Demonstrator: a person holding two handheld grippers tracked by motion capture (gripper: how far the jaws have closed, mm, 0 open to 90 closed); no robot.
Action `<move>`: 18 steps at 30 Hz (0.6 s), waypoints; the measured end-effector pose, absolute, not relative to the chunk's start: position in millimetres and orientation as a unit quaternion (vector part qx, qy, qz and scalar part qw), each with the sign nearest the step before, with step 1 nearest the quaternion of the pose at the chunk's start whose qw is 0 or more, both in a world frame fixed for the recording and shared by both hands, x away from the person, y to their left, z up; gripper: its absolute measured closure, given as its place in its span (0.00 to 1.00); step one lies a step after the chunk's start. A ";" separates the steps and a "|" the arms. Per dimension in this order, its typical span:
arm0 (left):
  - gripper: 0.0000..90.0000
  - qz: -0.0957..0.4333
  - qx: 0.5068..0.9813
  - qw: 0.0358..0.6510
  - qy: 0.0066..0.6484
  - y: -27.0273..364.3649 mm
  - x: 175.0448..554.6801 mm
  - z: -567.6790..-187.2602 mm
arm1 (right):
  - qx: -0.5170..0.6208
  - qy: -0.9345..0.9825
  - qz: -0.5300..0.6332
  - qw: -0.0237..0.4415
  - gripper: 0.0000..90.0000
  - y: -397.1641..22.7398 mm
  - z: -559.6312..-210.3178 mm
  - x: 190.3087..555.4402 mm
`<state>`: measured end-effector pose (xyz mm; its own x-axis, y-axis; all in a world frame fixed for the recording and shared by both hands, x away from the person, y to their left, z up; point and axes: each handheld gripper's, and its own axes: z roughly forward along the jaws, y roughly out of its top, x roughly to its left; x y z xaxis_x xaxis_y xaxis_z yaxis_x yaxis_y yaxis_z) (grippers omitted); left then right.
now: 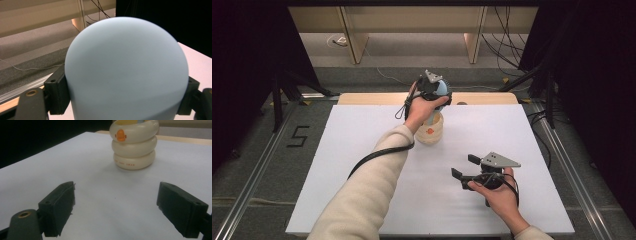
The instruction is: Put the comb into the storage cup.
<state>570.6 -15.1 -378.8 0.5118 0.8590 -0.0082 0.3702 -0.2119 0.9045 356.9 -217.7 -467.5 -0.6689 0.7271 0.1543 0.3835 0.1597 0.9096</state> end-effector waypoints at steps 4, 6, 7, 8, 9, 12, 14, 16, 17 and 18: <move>0.22 0.259 0.733 0.468 0.420 -15.2 570.7 -379.0 | 0.372 0.744 0.531 0.163 0.18 -218.1 -467.2 357.1; 0.22 0.259 0.733 0.468 0.420 -15.2 570.9 -379.3 | 0.373 0.744 0.530 0.163 0.18 -218.1 -467.4 357.1; 0.22 0.258 0.733 0.468 0.420 -15.2 570.9 -379.5 | 0.373 0.744 0.530 0.163 0.18 -218.1 -467.5 357.2; 0.22 0.257 0.733 0.468 0.421 -15.2 571.1 -379.5 | 0.373 0.744 0.531 0.163 0.18 -218.0 -467.4 357.1; 0.22 0.257 0.733 0.468 0.421 -15.3 571.1 -379.6 | 0.372 0.744 0.531 0.163 0.18 -218.1 -467.2 357.2; 0.22 0.256 0.734 0.469 0.419 -15.7 571.1 -380.1 | 0.373 0.744 0.531 0.163 0.18 -218.3 -467.2 357.3; 0.22 0.255 0.735 0.468 0.419 -16.0 571.1 -380.2 | 0.373 0.744 0.530 0.163 0.18 -218.3 -467.3 357.3; 0.21 0.255 0.735 0.468 0.419 -16.5 571.1 -380.4 | 0.372 0.744 0.531 0.163 0.18 -218.3 -467.0 357.3; 0.21 0.255 0.736 0.468 0.418 -16.7 571.0 -380.6 | 0.372 0.743 0.531 0.163 0.18 -218.4 -466.9 357.3; 0.21 0.254 0.735 0.469 0.418 -16.9 570.8 -380.7 | 0.373 0.743 0.531 0.163 0.18 -218.6 -466.8 357.3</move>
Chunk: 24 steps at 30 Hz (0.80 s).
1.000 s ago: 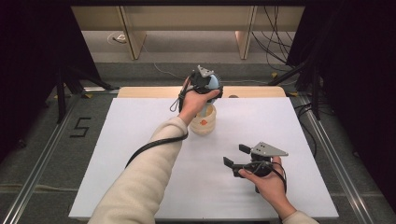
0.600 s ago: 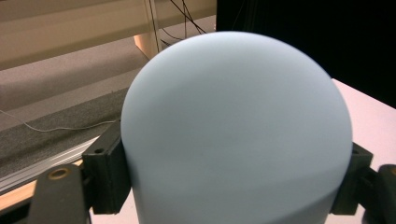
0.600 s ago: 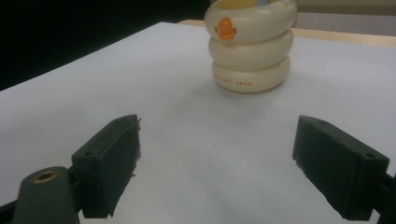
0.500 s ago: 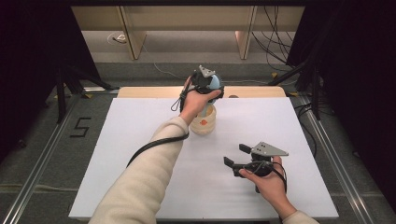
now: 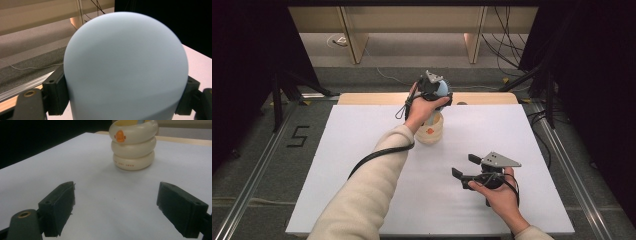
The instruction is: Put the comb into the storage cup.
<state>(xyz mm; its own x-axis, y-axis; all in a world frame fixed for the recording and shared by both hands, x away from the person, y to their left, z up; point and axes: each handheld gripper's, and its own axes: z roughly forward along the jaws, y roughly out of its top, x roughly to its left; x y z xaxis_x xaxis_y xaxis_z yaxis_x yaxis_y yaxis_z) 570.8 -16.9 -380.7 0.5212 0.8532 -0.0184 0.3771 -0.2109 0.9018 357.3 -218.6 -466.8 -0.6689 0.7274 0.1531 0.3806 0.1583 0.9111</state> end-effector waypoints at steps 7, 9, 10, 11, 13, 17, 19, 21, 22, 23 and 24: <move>0.21 0.253 0.737 0.466 0.419 -16.0 570.9 -380.6 | 0.372 0.743 0.532 0.163 0.18 -218.6 -466.7 357.2; 0.21 0.253 0.737 0.466 0.420 -15.5 570.8 -380.4 | 0.372 0.743 0.531 0.163 0.18 -218.6 -466.8 357.2; 0.21 0.253 0.737 0.466 0.419 -15.4 570.7 -380.3 | 0.373 0.743 0.531 0.163 0.18 -218.6 -466.9 357.2; 0.21 0.253 0.737 0.466 0.419 -15.4 570.6 -380.3 | 0.373 0.743 0.531 0.163 0.18 -218.6 -466.9 357.3; 0.21 0.253 0.737 0.466 0.419 -15.4 570.5 -380.2 | 0.373 0.743 0.531 0.163 0.18 -218.5 -467.0 357.3; 0.21 0.252 0.738 0.466 0.417 -16.5 570.1 -380.3 | 0.372 0.743 0.531 0.163 0.18 -218.5 -466.7 357.1; 0.21 0.252 0.738 0.466 0.417 -16.7 570.0 -380.4 | 0.372 0.743 0.532 0.163 0.18 -218.5 -466.6 357.1; 0.21 0.252 0.739 0.465 0.417 -16.9 569.8 -380.7 | 0.372 0.743 0.531 0.163 0.18 -218.6 -466.6 357.1; 0.21 0.251 0.739 0.464 0.418 -17.0 569.6 -381.2 | 0.372 0.743 0.532 0.163 0.18 -218.7 -466.6 357.1; 0.21 0.251 0.739 0.464 0.418 -17.1 569.6 -381.5 | 0.372 0.743 0.531 0.164 0.18 -218.7 -466.6 357.1; 0.21 0.250 0.739 0.466 0.417 -17.2 569.6 -381.8 | 0.372 0.743 0.531 0.164 0.18 -218.6 -466.5 357.0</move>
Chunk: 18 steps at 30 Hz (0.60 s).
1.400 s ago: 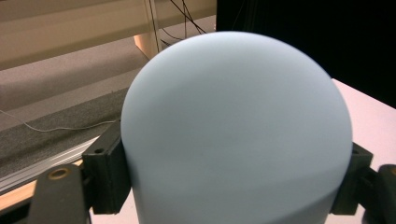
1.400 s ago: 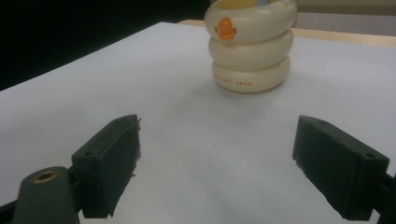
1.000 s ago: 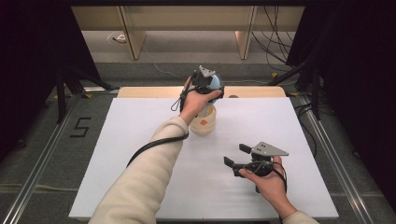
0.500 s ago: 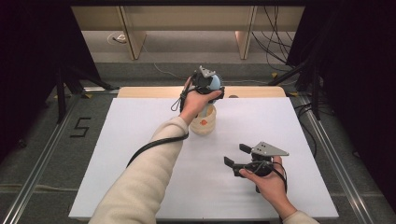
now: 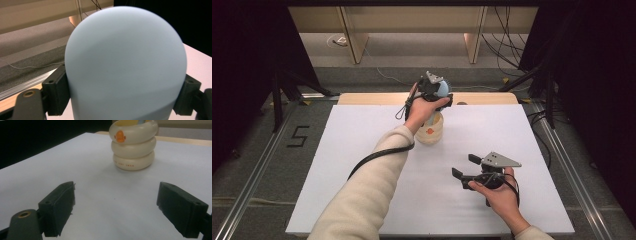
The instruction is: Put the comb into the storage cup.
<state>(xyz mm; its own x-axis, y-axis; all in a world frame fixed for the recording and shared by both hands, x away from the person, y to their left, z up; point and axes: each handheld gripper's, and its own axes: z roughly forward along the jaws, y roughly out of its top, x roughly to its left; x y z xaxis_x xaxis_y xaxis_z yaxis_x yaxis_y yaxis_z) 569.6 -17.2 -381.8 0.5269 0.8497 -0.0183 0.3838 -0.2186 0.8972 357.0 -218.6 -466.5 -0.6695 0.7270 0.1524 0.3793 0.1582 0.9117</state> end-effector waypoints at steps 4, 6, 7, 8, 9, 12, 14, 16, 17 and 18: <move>0.20 0.250 0.740 0.465 0.417 -17.8 569.7 -381.8 | 0.372 0.743 0.531 0.164 0.18 -218.6 -466.6 357.2; 0.20 0.249 0.741 0.465 0.415 -17.9 569.5 -381.8 | 0.372 0.743 0.531 0.163 0.18 -218.7 -466.8 357.2; 0.20 0.249 0.741 0.465 0.415 -17.8 569.5 -381.8 | 0.372 0.744 0.531 0.163 0.18 -218.7 -466.7 357.2; 0.20 0.249 0.741 0.466 0.415 -17.7 569.3 -381.8 | 0.372 0.743 0.531 0.164 0.18 -218.7 -466.7 357.2; 0.20 0.249 0.741 0.466 0.415 -17.6 569.1 -381.7 | 0.371 0.743 0.532 0.164 0.18 -218.8 -466.5 357.2; 0.20 0.248 0.743 0.467 0.411 -17.6 567.9 -380.8 | 0.372 0.743 0.532 0.164 0.18 -218.8 -466.3 357.1; 0.20 0.248 0.743 0.467 0.410 -17.4 567.5 -379.8 | 0.372 0.743 0.532 0.163 0.18 -218.8 -466.4 357.2; 0.19 0.248 0.744 0.466 0.410 -17.0 567.3 -379.5 | 0.372 0.743 0.531 0.163 0.18 -218.7 -466.6 357.2; 0.19 0.248 0.743 0.466 0.412 -16.6 567.3 -379.5 | 0.372 0.743 0.532 0.163 0.18 -218.6 -466.5 357.2; 0.19 0.248 0.743 0.466 0.413 -15.9 567.2 -379.2 | 0.372 0.743 0.531 0.164 0.18 -218.6 -466.4 357.1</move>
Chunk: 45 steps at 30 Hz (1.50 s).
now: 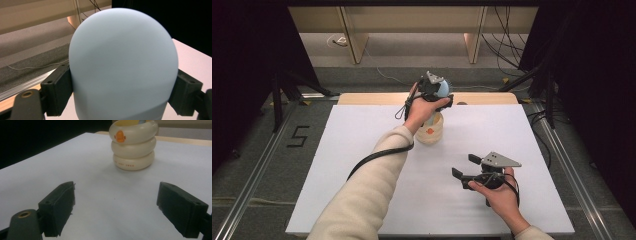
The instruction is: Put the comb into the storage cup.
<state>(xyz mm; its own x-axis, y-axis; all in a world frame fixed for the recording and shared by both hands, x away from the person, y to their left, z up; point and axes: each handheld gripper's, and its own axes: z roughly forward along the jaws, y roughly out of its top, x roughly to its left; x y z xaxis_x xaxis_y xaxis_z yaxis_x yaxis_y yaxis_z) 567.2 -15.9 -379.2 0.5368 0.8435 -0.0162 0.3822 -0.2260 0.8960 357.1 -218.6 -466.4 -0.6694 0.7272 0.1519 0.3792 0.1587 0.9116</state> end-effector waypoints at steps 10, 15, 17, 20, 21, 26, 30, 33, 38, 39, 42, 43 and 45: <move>0.18 0.244 0.748 0.467 0.405 -13.0 562.5 -375.4 | 0.372 0.744 0.531 0.164 0.18 -218.3 -466.6 357.2; 0.17 0.246 0.750 0.468 0.399 -10.8 558.9 -371.0 | 0.372 0.744 0.530 0.163 0.18 -218.0 -466.8 357.1; 0.17 0.246 0.751 0.468 0.396 -10.3 557.8 -370.3 | 0.373 0.744 0.530 0.163 0.18 -218.0 -466.8 357.1; 0.17 0.246 0.752 0.470 0.393 -9.6 556.0 -368.9 | 0.372 0.744 0.530 0.164 0.18 -217.8 -466.8 357.0; 0.17 0.246 0.752 0.470 0.392 -9.5 555.4 -368.2 | 0.372 0.744 0.530 0.164 0.18 -217.8 -466.8 357.1; 0.17 0.245 0.752 0.474 0.387 -6.8 550.4 -363.4 | 0.373 0.744 0.530 0.164 0.18 -218.1 -466.9 357.2; 0.17 0.244 0.756 0.472 0.382 -2.6 545.9 -361.3 | 0.373 0.743 0.531 0.165 0.18 -218.1 -466.6 357.2; 0.17 0.237 0.757 0.474 0.381 2.1 541.8 -359.8 | 0.373 0.743 0.531 0.166 0.18 -218.2 -466.5 357.1; 0.17 0.233 0.759 0.476 0.377 13.5 532.7 -356.3 | 0.373 0.743 0.530 0.167 0.18 -219.0 -466.4 357.6; 0.17 0.235 0.758 0.477 0.377 16.2 531.1 -355.6 | 0.375 0.742 0.530 0.166 0.18 -219.1 -466.3 357.6; 0.15 0.241 0.756 0.478 0.377 24.5 526.5 -354.8 | 0.376 0.742 0.529 0.168 0.18 -220.2 -465.9 358.0; 0.13 0.243 0.755 0.478 0.378 27.2 525.1 -354.9 | 0.376 0.741 0.529 0.170 0.18 -220.7 -465.7 358.3; 0.12 0.245 0.754 0.477 0.380 32.7 521.6 -355.9 | 0.378 0.739 0.531 0.170 0.18 -221.6 -465.2 358.7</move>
